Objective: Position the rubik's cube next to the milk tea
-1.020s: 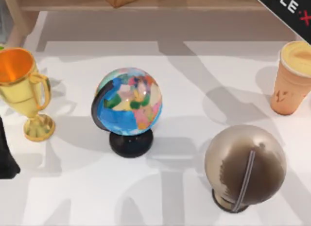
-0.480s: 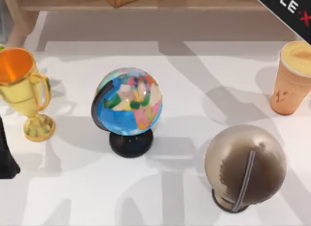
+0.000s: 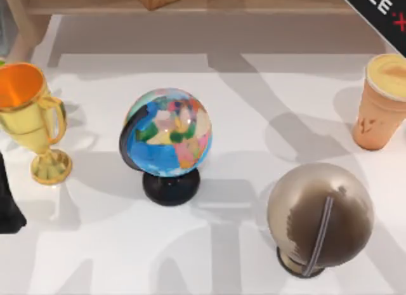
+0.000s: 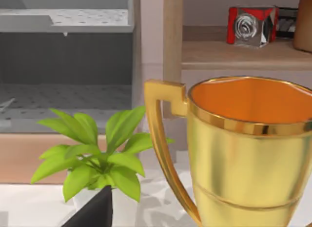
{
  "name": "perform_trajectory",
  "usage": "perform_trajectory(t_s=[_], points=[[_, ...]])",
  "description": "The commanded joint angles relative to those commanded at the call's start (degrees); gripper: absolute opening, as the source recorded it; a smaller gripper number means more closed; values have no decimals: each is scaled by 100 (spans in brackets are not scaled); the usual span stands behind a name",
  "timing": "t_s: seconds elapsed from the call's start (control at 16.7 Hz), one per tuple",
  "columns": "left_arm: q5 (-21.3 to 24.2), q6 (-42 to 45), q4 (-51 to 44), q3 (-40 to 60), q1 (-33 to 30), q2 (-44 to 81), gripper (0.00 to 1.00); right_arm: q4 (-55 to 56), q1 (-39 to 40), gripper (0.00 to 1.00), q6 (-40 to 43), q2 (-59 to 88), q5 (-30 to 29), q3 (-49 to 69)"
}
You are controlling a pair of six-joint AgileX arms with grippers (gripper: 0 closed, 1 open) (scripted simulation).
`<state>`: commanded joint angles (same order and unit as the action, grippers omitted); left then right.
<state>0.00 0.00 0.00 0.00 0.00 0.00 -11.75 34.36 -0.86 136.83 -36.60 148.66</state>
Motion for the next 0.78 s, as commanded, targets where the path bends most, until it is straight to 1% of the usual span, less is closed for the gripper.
perform_trajectory(t_s=[0.42, 0.6, 0.78], points=[[0, 0, 0, 0, 0, 0, 100, -115, 12, 0, -38, -17, 61, 122], [0, 0, 0, 0, 0, 0, 100, -537, 211, 0, -266, -331, 524, 166], [0, 0, 0, 0, 0, 0, 100, -1373, 523, 0, -691, -633, 1201, 121]])
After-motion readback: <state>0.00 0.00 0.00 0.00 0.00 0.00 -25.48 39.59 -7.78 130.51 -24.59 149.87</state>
